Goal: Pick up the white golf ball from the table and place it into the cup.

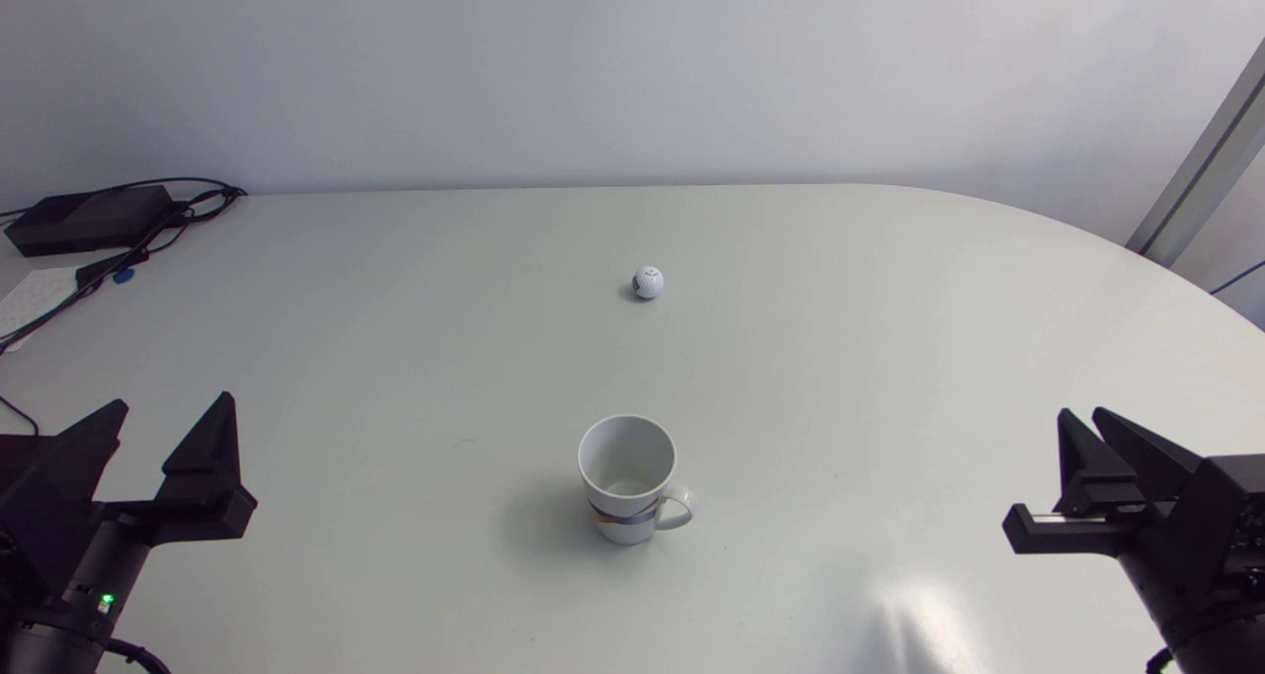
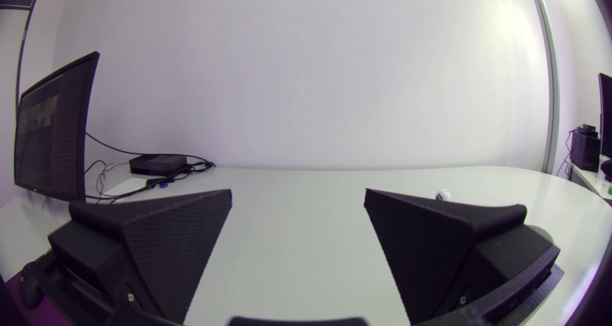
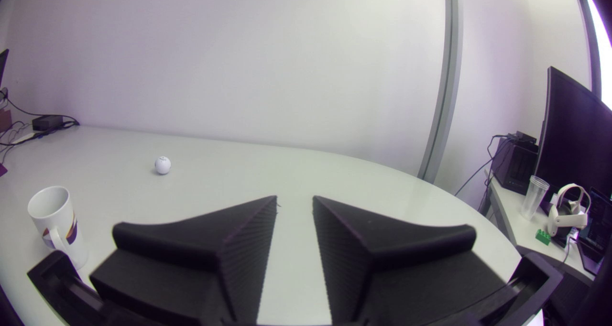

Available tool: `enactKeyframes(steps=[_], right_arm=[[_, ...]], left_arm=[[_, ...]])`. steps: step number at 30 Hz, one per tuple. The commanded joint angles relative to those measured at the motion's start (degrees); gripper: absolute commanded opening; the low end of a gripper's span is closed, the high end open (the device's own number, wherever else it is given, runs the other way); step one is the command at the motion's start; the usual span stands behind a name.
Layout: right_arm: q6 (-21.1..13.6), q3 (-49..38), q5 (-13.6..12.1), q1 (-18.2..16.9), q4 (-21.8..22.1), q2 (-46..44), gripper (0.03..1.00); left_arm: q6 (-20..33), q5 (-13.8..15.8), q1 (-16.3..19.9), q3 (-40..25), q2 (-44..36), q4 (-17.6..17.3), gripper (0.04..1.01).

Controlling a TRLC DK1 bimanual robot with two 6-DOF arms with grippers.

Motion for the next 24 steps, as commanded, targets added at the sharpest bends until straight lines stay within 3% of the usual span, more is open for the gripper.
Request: enactKeyframes(steps=[1,2,10,24], right_arm=[[1.6,-1.8,0.5,-0.2,-2.1,-0.5,0.862],[0.2,-1.7,-0.3,1.3,-2.1,-0.5,0.961],[-0.5,3.8,-0.4,3.7,-2.1,0.6,0.961],[2.0,19.3,-0.4,5.9,-0.7,23.8,0.961]], left_arm=[[-0.8,-0.1,0.4,-1.3,-0.9,0.8,0.993],[-0.8,-0.1,0.4,-1.3,-0.9,0.8,0.993],[-0.8,-0.1,0.4,-1.3,-0.9,0.8,0.993],[-0.8,-0.1,0.4,-1.3,-1.0,0.8,0.993]])
